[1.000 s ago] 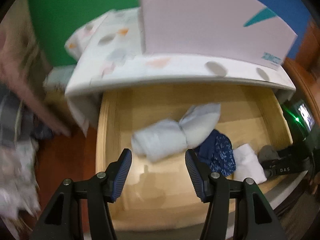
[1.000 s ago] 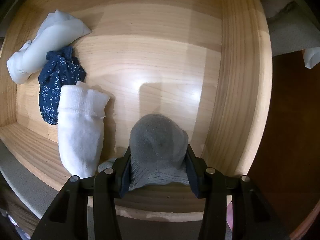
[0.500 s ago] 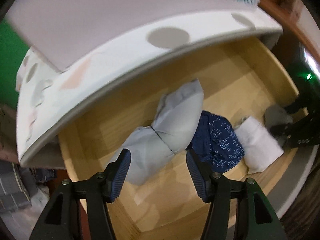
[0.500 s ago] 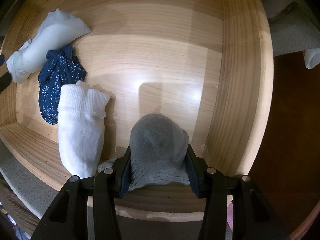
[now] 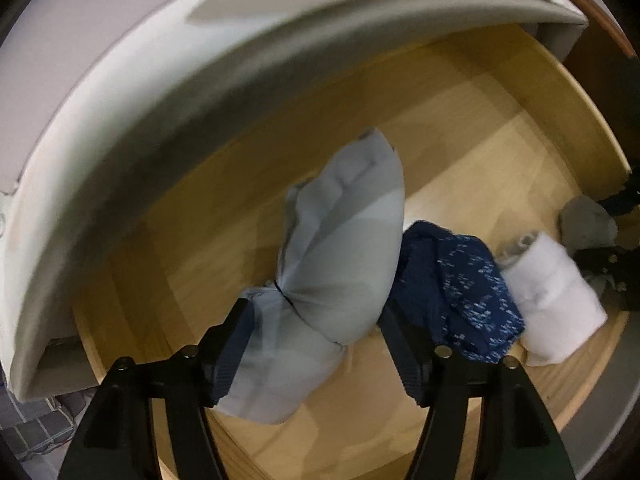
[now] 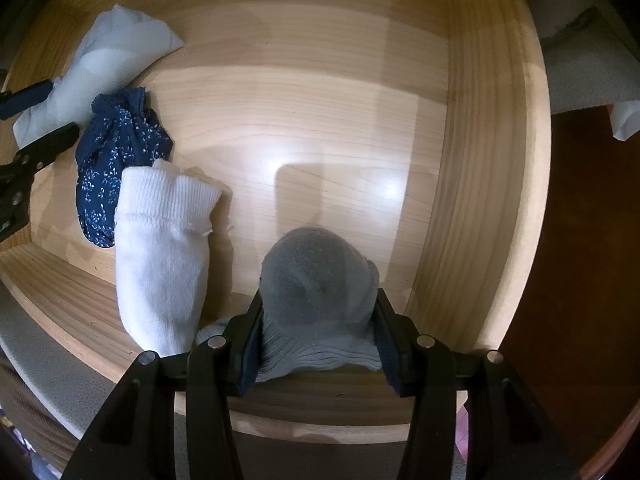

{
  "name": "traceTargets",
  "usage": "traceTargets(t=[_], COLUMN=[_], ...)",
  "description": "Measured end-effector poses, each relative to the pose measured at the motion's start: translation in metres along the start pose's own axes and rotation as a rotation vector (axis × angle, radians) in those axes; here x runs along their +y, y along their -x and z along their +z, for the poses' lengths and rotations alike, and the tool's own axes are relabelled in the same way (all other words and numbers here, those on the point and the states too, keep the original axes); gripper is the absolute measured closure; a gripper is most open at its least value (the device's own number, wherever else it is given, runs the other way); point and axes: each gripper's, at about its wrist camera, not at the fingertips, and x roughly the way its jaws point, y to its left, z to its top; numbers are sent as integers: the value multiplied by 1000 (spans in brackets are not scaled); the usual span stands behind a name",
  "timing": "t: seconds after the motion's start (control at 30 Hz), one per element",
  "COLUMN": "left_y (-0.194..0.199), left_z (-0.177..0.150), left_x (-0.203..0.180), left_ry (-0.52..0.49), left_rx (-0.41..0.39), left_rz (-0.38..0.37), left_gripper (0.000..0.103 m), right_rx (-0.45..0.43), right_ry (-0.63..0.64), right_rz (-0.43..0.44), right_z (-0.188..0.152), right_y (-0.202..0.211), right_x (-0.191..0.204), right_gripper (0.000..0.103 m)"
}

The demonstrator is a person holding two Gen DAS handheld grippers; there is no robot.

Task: Take underwear out of drawer
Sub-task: 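Lower the left tool and grasp the pale blue-and-white rolled underwear, then lift the rolled underwear with the left tool and lower it into the box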

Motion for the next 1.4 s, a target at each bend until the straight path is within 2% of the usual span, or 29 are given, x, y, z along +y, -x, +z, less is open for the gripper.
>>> traceTargets(t=[0.2, 0.3, 0.33, 0.4, 0.43, 0.53, 0.67, 0.87, 0.9, 1.03, 1.2, 1.37, 1.4], left_y=[-18, -17, -17, -16, -16, -15, -14, -12, -14, -8, 7, 34, 42], left_z=[5, 3, 3, -1, -2, -6, -14, -28, -18, -30, -35, -42, -52], left_x=[14, 15, 16, 12, 13, 14, 13, 16, 22, 34, 42, 40, 30], left_ry=[48, 56, 58, 61, 67, 101, 137, 227, 238, 322, 372, 408, 414], left_rx=[61, 80, 93, 114, 127, 169, 211, 263, 259, 243, 201, 149, 139], left_rz=[29, -1, -3, 16, 9, -38, -37, -91, -97, -149, -164, -170, -172], left_gripper=[36, 36, 40, 59, 62, 66, 67, 69, 70, 73, 74, 74, 74], right_rx=[-2, -2, -3, -3, -3, -4, -5, -5, -5, -5, -7, -10, -10], right_ry=[-3, -3, -4, -4, -4, -3, -3, -2, -2, -1, -4, -4, -4], right_rz=[3, 6, 7, 7, 9, 11, 14, 13, 13, 13, 17, 24, 24], right_z=[2, 3, 3, 3, 4, 6, 7, 8, 8, 9, 9, 11, 12], right_y=[3, 2, 2, 1, -1, -4, -8, -9, -9, -9, -9, -10, -11], right_x=[1, 2, 2, 3, 4, 5, 6, 6, 6, 6, 6, 7, 7], right_gripper=[55, 55, 55, 55, 55, 55, 55, 55, 55, 55, 56, 56, 56])
